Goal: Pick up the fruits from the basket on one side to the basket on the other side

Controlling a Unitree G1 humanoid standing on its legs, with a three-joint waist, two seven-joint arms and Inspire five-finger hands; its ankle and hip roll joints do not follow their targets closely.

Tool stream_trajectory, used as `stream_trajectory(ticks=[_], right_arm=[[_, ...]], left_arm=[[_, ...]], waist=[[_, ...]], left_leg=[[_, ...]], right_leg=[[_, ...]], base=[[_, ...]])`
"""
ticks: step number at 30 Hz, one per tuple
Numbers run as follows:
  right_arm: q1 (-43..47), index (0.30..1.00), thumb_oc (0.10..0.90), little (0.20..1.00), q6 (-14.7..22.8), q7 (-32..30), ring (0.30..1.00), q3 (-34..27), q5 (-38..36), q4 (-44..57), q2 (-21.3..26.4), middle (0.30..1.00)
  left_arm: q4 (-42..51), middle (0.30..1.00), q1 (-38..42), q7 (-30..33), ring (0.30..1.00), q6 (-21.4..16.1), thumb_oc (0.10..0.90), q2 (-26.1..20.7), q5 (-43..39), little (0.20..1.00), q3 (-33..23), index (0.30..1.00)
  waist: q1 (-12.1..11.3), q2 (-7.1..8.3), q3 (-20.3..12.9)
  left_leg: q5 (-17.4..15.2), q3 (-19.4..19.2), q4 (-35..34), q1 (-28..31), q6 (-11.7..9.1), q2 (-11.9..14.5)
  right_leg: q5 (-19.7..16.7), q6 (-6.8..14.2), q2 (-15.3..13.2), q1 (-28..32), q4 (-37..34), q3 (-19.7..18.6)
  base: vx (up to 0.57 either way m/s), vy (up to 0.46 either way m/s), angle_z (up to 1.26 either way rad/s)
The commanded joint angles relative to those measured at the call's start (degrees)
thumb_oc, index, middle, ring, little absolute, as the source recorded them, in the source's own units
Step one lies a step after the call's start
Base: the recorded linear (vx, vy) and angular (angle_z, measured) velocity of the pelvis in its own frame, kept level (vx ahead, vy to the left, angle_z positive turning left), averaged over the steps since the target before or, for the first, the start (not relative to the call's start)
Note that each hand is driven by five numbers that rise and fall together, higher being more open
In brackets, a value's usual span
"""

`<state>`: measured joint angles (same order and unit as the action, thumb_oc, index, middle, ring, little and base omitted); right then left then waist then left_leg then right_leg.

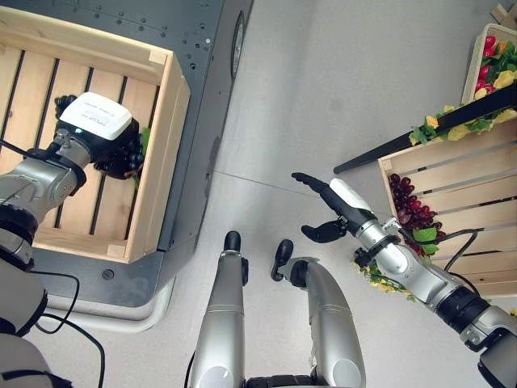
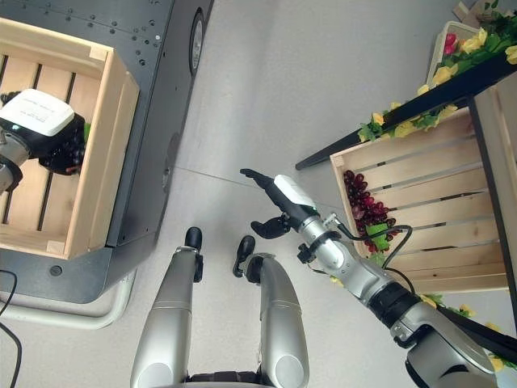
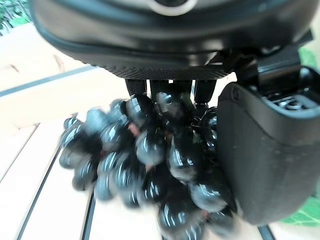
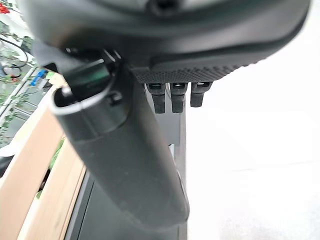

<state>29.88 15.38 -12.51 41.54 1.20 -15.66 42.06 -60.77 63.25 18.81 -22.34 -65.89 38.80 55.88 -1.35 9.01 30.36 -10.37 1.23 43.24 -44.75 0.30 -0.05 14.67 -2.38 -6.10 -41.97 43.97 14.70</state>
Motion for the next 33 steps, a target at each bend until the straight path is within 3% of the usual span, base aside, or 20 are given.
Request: stream_trajectory(ticks=[1, 3, 7, 12, 15, 18, 23, 26, 28, 33], right_arm=[[1.6, 0.900, 0.800, 0.900, 5.7, -4.9, 0.900, -1.7, -3.0, 3.4, 1.3, 0.900], [2.0, 0.900, 0.800, 0.900, 5.6, -4.8, 0.900, -1.6, -3.2, 3.2, 1.1, 0.900], [1.8, 0.900, 0.800, 0.900, 5.3, -4.5, 0.900, -2.0, -3.3, 3.3, 1.1, 0.900], [-1.1, 0.900, 0.800, 0.900, 7.1, -3.4, 0.900, -4.3, -3.3, 4.0, 1.8, 0.900], [-3.4, 0.900, 0.800, 0.900, 7.6, -2.5, 0.900, -5.9, -3.0, 5.1, 1.5, 0.900], [-5.9, 0.900, 0.800, 0.900, 7.4, -3.0, 0.900, -6.6, -1.9, 6.2, 0.6, 0.900], [-9.2, 0.900, 0.800, 0.900, 5.2, -2.4, 0.900, -8.2, -1.5, 9.8, -1.0, 0.900], [-9.6, 0.900, 0.800, 0.900, 4.6, -2.1, 0.900, -8.2, -1.4, 10.4, -1.5, 0.900], [-10.6, 0.900, 0.800, 0.900, 3.7, -1.8, 0.900, -8.2, -1.3, 10.8, -2.3, 0.900], [-14.0, 0.900, 0.800, 0.900, 3.2, -0.1, 0.900, -9.4, -3.2, 12.1, -3.4, 0.900]], left_arm=[[2.9, 0.300, -5.8, 1.0, 0.300, -7.5, 0.400, 4.3, 2.9, 0.300, 0.8, 0.300], [2.4, 0.300, -6.4, 1.6, 0.300, -7.0, 0.400, 4.4, 2.8, 0.300, 0.6, 0.300], [1.2, 0.300, -9.0, 3.0, 0.300, -1.5, 0.400, 5.5, -8.7, 0.300, -2.9, 0.300], [-1.4, 0.300, -14.1, 8.9, 0.300, 1.3, 0.400, 5.4, -7.6, 0.300, -9.4, 0.300], [-2.4, 0.300, -18.5, 12.0, 0.300, 4.2, 0.400, 5.7, -16.9, 0.300, -17.4, 0.300], [-3.8, 0.300, -23.2, 13.3, 0.300, 3.9, 0.400, 6.8, -24.6, 0.300, -28.7, 0.300], [-2.0, 0.300, -30.5, 9.3, 0.300, 4.0, 0.400, 9.5, -37.0, 0.300, -46.2, 0.300], [-1.6, 0.300, -31.4, 7.3, 0.300, 4.2, 0.400, 10.3, -42.6, 0.300, -50.1, 0.300], [-0.8, 0.300, -32.8, 3.4, 0.300, 3.5, 0.400, 11.2, -51.3, 0.300, -53.8, 0.300], [3.8, 0.300, -36.2, -2.7, 0.300, 2.1, 0.400, 12.4, -63.7, 0.300, -59.0, 0.300]], waist=[[-1.0, -1.89, -0.6], [-1.0, -2.02, -0.6], [-1.3, -2.50, -0.6], [-1.7, -2.70, -0.6], [-2.3, -2.79, -0.8], [-3.0, -2.58, -2.5], [-3.5, -2.39, -5.5], [-3.2, -2.66, -7.0], [-3.0, -3.67, -9.0], [-2.6, -5.83, -12.8]], left_leg=[[0.8, -3.1, -6.7, 5.8, 1.6, -0.3], [0.7, -3.2, -7.0, 6.7, 1.6, -0.3], [0.9, -3.7, -8.5, 10.1, 1.6, -0.5], [1.0, -3.7, -10.6, 15.4, 1.4, -0.8], [0.8, -3.5, -11.9, 19.6, 1.6, -1.4], [0.6, -3.1, -13.2, 21.8, 1.8, -1.9], [1.0, -2.3, -17.5, 26.8, 1.8, -2.8], [1.4, -2.3, -19.6, 28.7, 1.7, -2.9], [1.8, -2.1, -22.3, 31.5, 1.6, -3.2], [3.1, -1.6, -27.4, 36.2, 1.6, -3.9]], right_leg=[[-1.7, 1.3, 1.2, 6.4, -3.1, -0.6], [-1.7, 1.4, 1.2, 7.2, -3.6, -0.7], [-1.8, 1.6, 0.9, 10.1, -5.0, -1.0], [-2.0, 1.8, 0.7, 15.4, -8.0, -1.1], [-2.1, 2.0, 0.6, 19.4, -10.0, -1.5], [-2.2, 2.2, 0.5, 21.7, -11.9, -1.7], [-2.5, 2.5, 0.8, 26.4, -16.4, -2.2], [-2.8, 2.6, 1.1, 28.1, -18.6, -2.4], [-3.3, 2.8, 1.3, 30.7, -21.7, -2.8], [-5.0, 3.6, 1.5, 35.2, -27.4, -3.6]], base=[[0.00, 0.000, 0.00], [0.00, 0.000, 0.00], [0.00, -0.002, -0.01], [-0.01, -0.017, -0.01], [0.03, -0.043, -0.08], [0.06, -0.069, -0.06], [0.08, -0.078, 0.00], [0.06, -0.050, 0.02], [0.09, -0.034, -0.02], [0.10, -0.026, 0.00]])
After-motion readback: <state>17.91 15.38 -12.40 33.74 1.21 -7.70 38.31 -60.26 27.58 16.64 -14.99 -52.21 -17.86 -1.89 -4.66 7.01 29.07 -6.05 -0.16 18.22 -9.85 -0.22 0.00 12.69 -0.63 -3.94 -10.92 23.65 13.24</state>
